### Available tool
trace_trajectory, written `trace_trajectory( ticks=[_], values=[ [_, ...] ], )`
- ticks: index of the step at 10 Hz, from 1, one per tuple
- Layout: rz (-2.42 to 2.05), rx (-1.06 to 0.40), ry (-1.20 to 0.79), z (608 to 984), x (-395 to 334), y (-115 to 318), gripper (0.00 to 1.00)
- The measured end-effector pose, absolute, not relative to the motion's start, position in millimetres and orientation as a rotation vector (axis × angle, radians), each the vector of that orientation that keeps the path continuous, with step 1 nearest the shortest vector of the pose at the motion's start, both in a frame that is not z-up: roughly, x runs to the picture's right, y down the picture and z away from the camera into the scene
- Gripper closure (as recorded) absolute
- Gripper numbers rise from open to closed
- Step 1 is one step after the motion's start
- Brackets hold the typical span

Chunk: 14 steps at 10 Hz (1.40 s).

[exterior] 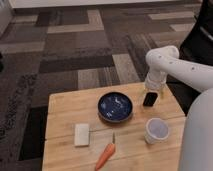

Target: Place the eraser in the ceramic cup

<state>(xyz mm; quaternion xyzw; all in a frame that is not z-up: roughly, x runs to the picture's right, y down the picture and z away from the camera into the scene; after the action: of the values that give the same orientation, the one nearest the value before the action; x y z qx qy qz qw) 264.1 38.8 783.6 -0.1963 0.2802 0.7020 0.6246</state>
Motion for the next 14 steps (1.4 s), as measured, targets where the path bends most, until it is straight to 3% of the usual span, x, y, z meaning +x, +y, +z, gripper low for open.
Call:
trace_trajectory(
  ticks=[1, 3, 5, 6, 11, 14],
  values=[
    [1.602, -0.452, 0.642, 787.1, 265.1, 39.4, 0.37],
    [1.600, -0.453, 0.646, 790.9, 267.1, 40.4, 0.55],
    [1.586, -0.443, 0.670, 790.9, 270.3, 40.3, 0.87],
    [1.573, -0.435, 0.677, 788.2, 267.1, 36.8, 0.99],
    [1.455, -0.440, 0.618, 748.1, 226.1, 13.1, 1.00],
    [1.363, -0.460, 0.545, 690.2, 182.8, 5.1, 1.00]
  ],
)
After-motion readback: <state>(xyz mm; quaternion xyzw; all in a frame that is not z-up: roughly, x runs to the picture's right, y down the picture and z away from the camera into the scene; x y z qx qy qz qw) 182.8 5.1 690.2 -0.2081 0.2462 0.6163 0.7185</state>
